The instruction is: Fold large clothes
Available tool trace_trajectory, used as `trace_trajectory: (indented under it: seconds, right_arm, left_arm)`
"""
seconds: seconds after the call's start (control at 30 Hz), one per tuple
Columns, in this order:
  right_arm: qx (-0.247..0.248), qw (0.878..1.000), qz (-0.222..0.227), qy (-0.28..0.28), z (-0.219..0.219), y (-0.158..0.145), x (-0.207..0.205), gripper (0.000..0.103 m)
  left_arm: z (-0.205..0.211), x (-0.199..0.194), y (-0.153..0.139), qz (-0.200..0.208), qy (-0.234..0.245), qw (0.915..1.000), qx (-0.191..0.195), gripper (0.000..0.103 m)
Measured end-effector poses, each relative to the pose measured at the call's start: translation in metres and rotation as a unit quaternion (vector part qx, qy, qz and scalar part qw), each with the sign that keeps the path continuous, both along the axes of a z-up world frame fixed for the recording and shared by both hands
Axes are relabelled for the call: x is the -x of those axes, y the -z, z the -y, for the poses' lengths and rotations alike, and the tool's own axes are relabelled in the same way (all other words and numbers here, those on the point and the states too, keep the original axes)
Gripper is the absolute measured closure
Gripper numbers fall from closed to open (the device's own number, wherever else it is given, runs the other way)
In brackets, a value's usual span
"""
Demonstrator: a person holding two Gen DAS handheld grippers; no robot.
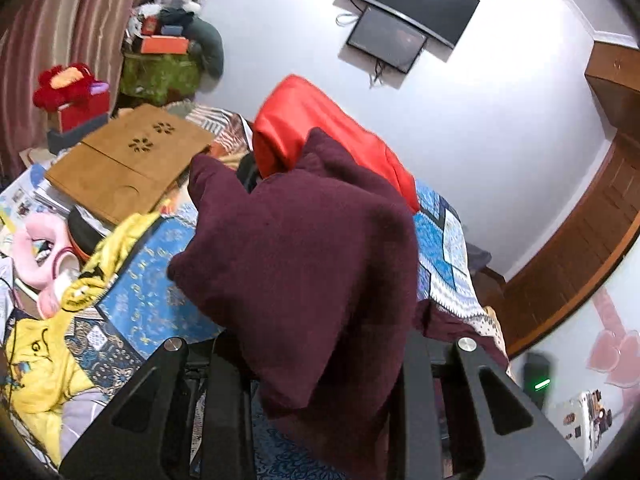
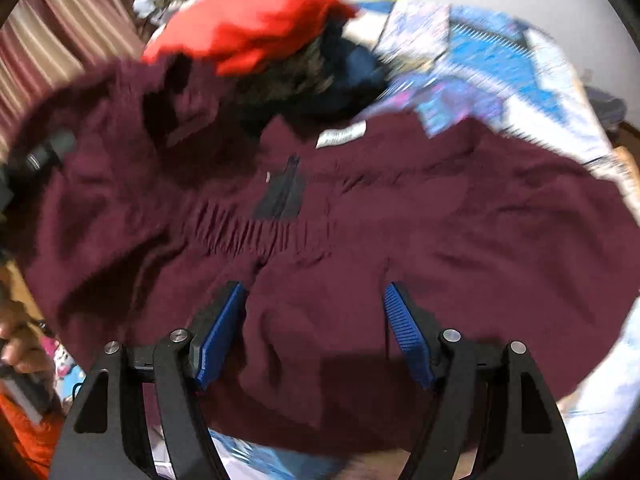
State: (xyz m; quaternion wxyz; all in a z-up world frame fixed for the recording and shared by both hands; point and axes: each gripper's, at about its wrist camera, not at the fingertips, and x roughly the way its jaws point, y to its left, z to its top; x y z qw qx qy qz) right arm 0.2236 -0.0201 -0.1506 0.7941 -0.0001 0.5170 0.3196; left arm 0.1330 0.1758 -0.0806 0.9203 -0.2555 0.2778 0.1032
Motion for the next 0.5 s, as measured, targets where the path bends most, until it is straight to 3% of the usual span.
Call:
trace_trajectory:
  seconds: [0.07, 0.27, 0.37, 0.5]
  right_arm:
    - [-0.002, 1.0, -0.021, -0.017, -0.024, 0.016, 0.004, 0.026]
    - [0.011, 0.998, -0.012, -0.064, -0.052, 0.017, 0.003, 0.026]
    - [-0.031, 0.998, -0.019, -0.051, -0.026, 0.003, -0.007, 0.026]
    - [-0.036, 0.998, 0.034, 0.029, 0.039, -0.023, -0.019, 0.026]
  left_arm:
    - [0.008, 0.003, -0.007, 0.002, -0.01, 0.9999, -0.012, 0.077]
    - [0.027, -0.015, -0.012, -0.005, -0.006, 0.9983, -0.058, 0.077]
    - [0.056, -0.029, -0.018, 0.003, 0.023, 0.9962, -0.084, 0.077]
    - [0.108, -0.065, -0.019, 0.006, 0.085, 0.9913, -0.1, 0.078]
